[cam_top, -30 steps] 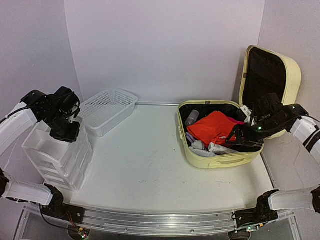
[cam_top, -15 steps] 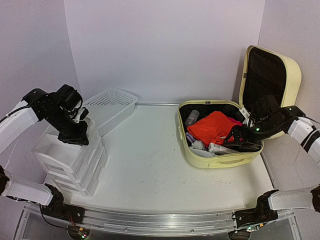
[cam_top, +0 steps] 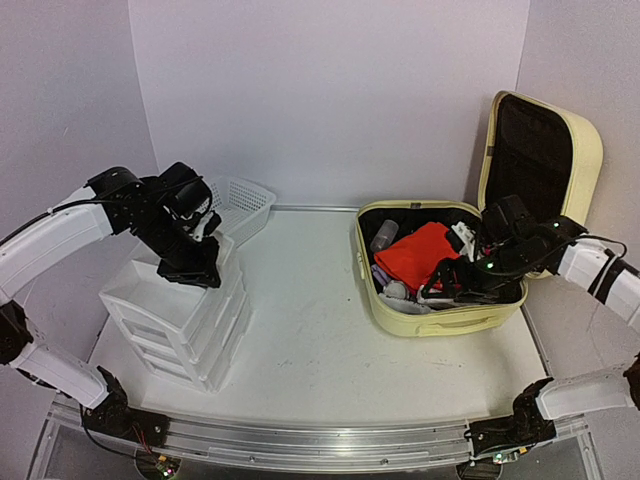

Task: Open, take out, and arrange the luggage

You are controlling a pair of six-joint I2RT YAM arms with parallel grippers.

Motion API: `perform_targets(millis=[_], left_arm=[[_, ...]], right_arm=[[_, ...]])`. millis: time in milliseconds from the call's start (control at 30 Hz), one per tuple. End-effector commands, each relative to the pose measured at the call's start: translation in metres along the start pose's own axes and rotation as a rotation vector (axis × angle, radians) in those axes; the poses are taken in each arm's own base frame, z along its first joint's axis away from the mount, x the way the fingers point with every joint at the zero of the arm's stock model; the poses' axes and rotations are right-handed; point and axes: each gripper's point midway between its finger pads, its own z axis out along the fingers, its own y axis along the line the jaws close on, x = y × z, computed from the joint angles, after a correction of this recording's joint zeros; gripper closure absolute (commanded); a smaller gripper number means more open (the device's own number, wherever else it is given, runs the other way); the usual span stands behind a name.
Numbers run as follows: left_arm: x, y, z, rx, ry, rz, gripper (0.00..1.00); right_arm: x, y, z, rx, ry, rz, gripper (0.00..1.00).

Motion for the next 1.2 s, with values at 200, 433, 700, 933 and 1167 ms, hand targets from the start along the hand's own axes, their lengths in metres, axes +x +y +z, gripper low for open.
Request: perform_targets(millis=[200,433,700,933,1167], left_arm=[[-0.049,-0.108,0.015,0.321,-0.148,0.005,1.00],[-0.056,-0.105,0.012,0.314,-0.207,0.009,1.00],[-0.054,-0.101,0.008,0.309,-0.231,0.040,0.90],[-0.049,-0.122,-0.051,0.437,-0.316,0.266,0.33],[-0.041,-0.043,-0.122,0.187,-0.518,0.300,0.10]], right_arm=[[-0.030,0.106,0.068,-0.160,-0.098,-0.029,0.02],[-0.035,0.200,0.119,-0.422,-0.119,0.033,0.07],[-0.031,0.234,0.163,-0.523,-0.092,0.089,0.31],[-0.023,0.212,0.165,-0.421,-0.100,0.036,0.31],[-0.007,0.209,0.157,-0.427,-0.049,-0.043,0.17]])
